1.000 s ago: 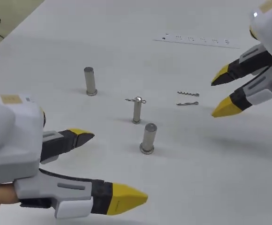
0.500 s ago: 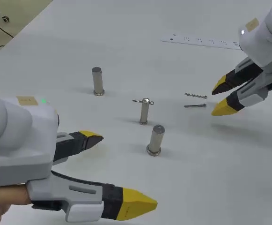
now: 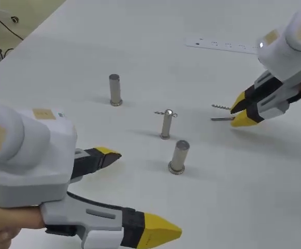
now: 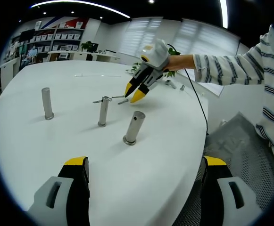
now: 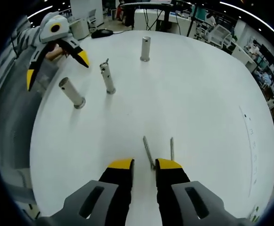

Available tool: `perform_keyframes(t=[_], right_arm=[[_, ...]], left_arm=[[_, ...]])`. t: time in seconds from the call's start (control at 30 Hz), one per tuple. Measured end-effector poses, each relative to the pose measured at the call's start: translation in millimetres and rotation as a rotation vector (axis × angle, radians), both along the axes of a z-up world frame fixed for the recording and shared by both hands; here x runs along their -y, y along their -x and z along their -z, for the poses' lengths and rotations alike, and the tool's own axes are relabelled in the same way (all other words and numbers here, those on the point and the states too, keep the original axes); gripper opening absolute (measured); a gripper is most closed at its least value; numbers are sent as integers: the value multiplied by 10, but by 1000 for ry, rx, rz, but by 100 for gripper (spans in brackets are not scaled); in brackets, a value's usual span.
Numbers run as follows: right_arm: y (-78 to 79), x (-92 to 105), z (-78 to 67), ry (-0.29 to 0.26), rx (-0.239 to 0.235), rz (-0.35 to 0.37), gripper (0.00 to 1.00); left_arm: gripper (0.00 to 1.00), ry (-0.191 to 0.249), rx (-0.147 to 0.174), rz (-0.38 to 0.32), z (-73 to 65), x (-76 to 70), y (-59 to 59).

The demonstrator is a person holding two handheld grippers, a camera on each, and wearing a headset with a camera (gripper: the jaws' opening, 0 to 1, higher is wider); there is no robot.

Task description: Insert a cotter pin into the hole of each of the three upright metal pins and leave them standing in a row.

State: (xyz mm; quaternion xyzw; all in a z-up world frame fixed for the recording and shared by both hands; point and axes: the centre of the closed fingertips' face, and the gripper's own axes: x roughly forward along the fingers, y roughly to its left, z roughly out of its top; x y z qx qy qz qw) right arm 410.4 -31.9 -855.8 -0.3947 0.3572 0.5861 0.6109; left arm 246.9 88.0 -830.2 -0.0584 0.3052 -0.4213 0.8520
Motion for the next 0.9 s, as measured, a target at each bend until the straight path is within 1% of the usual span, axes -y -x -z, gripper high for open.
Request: perform_keyframes(t=[0.07,0.13,0.27,0.33,0.4,0.47,0.53,0.57,0.6,0.73,0.83,0.9], right_arm=[[19,-22,9,5,-1,-17,18],[34,-41,15,9,-4,-29,14],[46,-57,18,23,-2,-41,14],[-6,-54,35,26,-1,-45,14],[-16,-51,45,38,7,-53,14],[-17,-48,57,46,6,-56,14],[-64,-29,95,58,3,-62,14],[-61,-24,97,62,1,-70,13],[-61,-32,89,57,-4,-65,12],[-41,-27,102,69,-17,-77,9],[-48,-24,102,75,-19,-67,9],[-66,-23,105,75,-20,-49,8]], left_arm=[[99,6,-1,-10,-9,-3,-12],[99,11,-2,-14,-14,7,-19],[99,6,-2,2,-10,33,-14],[99,9,-1,3,-16,43,-16],[99,12,0,3,-24,49,-19],[99,14,0,4,-31,51,-20],[99,14,5,5,-38,51,-24],[99,13,6,4,-36,49,-27],[99,12,4,4,-36,47,-27],[99,11,5,6,-39,38,-31],[99,8,4,3,-39,31,-32],[99,11,3,1,-45,36,-30]])
